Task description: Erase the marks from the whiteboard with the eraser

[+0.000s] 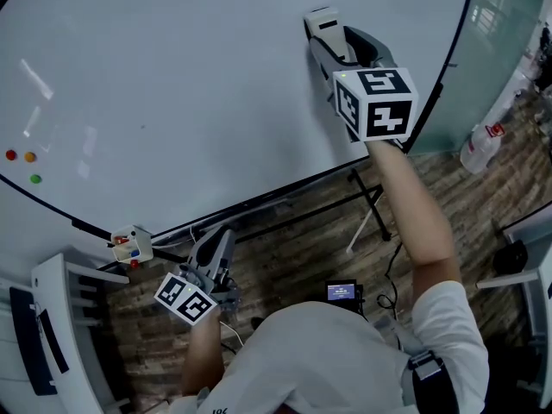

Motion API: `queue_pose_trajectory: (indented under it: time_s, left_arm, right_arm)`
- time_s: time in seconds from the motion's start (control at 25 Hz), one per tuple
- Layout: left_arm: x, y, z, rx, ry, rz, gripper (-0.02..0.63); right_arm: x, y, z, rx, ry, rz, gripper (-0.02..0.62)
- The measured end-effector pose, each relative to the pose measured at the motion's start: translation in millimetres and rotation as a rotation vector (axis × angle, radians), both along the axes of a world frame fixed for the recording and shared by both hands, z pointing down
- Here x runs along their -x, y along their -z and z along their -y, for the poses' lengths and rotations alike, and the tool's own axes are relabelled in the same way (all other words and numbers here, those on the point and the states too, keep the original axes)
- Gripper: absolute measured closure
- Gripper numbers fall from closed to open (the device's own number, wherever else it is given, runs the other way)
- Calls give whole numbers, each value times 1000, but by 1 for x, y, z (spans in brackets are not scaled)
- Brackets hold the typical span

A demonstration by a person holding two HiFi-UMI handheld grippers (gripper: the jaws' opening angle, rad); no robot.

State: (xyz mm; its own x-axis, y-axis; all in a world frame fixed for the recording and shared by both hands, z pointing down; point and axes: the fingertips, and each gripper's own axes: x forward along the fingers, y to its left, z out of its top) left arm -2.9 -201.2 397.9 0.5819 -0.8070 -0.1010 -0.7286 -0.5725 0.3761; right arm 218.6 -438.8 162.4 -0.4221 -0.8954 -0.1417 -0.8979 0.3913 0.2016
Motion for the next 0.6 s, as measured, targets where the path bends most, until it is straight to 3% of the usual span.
queue_pose_trajectory:
  time_s: [0.24, 0.6]
  left_arm:
    - [-9, 1, -9, -3, 8, 2, 591]
    - [-14, 0, -19, -9, 28, 7, 591]
  right_arm:
    - [-30, 10, -2, 2, -43, 27, 356]
    - [-48, 11, -26, -19, -34, 27, 356]
